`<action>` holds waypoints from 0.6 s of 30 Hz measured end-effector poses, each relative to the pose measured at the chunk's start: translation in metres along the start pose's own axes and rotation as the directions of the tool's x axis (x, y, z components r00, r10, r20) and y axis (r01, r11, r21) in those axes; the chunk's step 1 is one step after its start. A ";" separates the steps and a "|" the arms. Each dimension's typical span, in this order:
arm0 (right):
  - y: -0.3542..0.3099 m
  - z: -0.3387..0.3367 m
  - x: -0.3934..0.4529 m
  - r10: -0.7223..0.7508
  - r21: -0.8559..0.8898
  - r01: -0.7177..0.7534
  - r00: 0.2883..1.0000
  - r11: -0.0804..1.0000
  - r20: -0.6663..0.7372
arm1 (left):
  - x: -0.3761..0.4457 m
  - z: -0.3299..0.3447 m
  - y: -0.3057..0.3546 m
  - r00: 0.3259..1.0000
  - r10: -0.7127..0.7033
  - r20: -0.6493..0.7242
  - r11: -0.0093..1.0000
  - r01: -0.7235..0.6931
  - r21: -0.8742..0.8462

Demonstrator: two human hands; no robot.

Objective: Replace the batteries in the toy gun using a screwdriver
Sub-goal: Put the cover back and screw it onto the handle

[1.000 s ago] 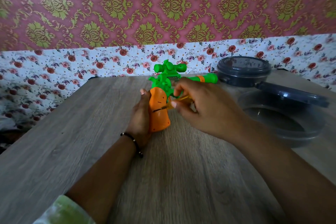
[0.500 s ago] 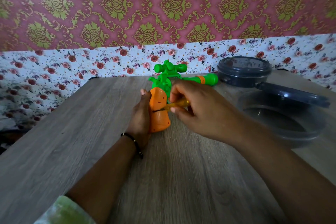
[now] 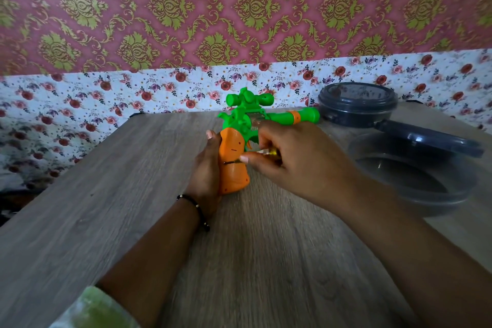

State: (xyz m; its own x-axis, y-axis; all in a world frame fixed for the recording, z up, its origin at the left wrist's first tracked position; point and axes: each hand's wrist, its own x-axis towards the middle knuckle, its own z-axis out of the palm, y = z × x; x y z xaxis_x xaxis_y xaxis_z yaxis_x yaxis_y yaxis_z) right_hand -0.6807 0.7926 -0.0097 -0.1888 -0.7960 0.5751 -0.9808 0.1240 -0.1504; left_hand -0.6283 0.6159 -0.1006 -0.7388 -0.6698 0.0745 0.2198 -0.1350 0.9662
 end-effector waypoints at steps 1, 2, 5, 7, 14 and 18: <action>-0.001 0.000 0.000 -0.001 -0.035 0.000 1.000 0.999 -0.013 | 0.000 -0.001 0.000 1.000 0.004 0.001 1.000 -0.004 0.005; -0.002 0.000 -0.001 -0.004 -0.029 0.004 1.000 1.000 -0.025 | 0.001 -0.001 -0.001 1.000 0.008 0.004 1.000 -0.008 0.005; -0.001 -0.001 -0.002 -0.026 0.156 0.027 1.000 0.987 -0.006 | 0.000 0.000 -0.001 1.000 0.021 0.006 1.000 -0.021 -0.005; 0.000 -0.001 0.000 -0.029 0.279 0.014 0.998 0.960 0.051 | 0.000 0.000 -0.001 1.000 0.021 0.000 1.000 -0.021 0.003; 0.003 0.001 0.002 0.059 -0.035 -0.062 0.993 0.997 -0.103 | 0.004 -0.003 -0.004 0.999 0.035 0.007 0.999 -0.036 0.021; 0.001 0.001 0.000 0.018 -0.080 -0.027 0.993 0.996 -0.118 | 0.004 -0.003 -0.005 0.998 0.051 0.023 0.998 -0.051 0.026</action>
State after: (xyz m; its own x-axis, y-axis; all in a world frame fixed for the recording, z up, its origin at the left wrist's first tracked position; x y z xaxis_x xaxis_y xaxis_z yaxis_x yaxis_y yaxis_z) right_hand -0.6817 0.7923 -0.0112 -0.2106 -0.7185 0.6629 -0.9760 0.1927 -0.1011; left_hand -0.6306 0.6115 -0.1059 -0.7413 -0.6587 0.1291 0.2406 -0.0811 0.9672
